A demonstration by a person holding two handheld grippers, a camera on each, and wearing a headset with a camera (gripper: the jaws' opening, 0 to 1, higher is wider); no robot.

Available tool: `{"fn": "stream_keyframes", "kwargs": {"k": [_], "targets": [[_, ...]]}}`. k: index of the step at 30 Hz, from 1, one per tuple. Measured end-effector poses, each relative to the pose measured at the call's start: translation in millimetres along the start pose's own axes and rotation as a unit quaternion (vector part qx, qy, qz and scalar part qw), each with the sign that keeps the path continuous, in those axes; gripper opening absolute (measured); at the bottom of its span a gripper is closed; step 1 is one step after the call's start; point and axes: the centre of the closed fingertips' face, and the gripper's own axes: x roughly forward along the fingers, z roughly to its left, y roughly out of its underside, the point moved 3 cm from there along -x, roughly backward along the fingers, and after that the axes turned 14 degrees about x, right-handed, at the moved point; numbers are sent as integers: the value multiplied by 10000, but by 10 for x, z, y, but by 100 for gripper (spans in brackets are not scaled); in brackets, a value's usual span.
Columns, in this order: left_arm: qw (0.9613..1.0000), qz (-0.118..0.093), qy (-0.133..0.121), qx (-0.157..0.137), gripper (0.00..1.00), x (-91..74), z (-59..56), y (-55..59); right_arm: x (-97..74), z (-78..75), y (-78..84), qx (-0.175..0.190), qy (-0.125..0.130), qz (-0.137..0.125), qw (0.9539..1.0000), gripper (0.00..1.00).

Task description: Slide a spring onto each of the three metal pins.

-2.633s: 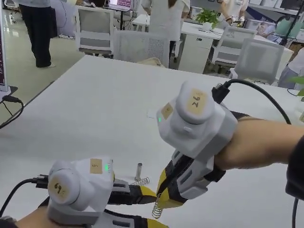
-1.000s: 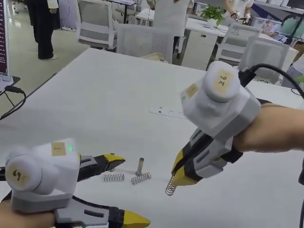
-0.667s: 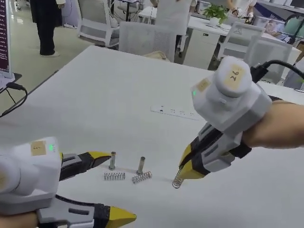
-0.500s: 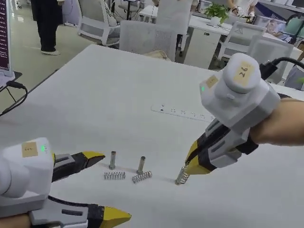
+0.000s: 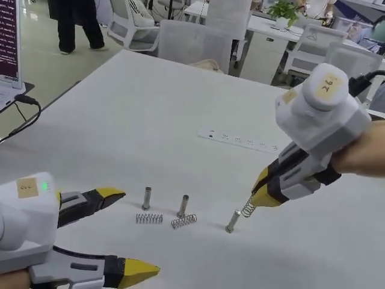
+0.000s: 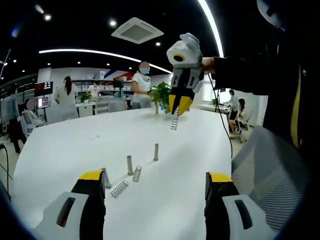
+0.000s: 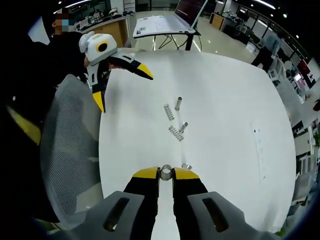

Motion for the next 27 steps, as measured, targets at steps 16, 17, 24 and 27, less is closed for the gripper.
{"fn": "stream_keyframes", "kwargs": {"k": [16,17,24,27], "targets": [[9997,250,-72,43,79,-50,54,169,185,-206,35,194,35,68,9998,7],[9996,268,-64,59,79,-51,50,177,193,-214,39,203,34,82,9998,7],[9994,341,-58,98,79,-64,49,215,285,-290,48,243,77,125,9996,7],[9993,360,-61,104,78,-73,48,226,320,-322,48,273,89,117,9995,7]]}}
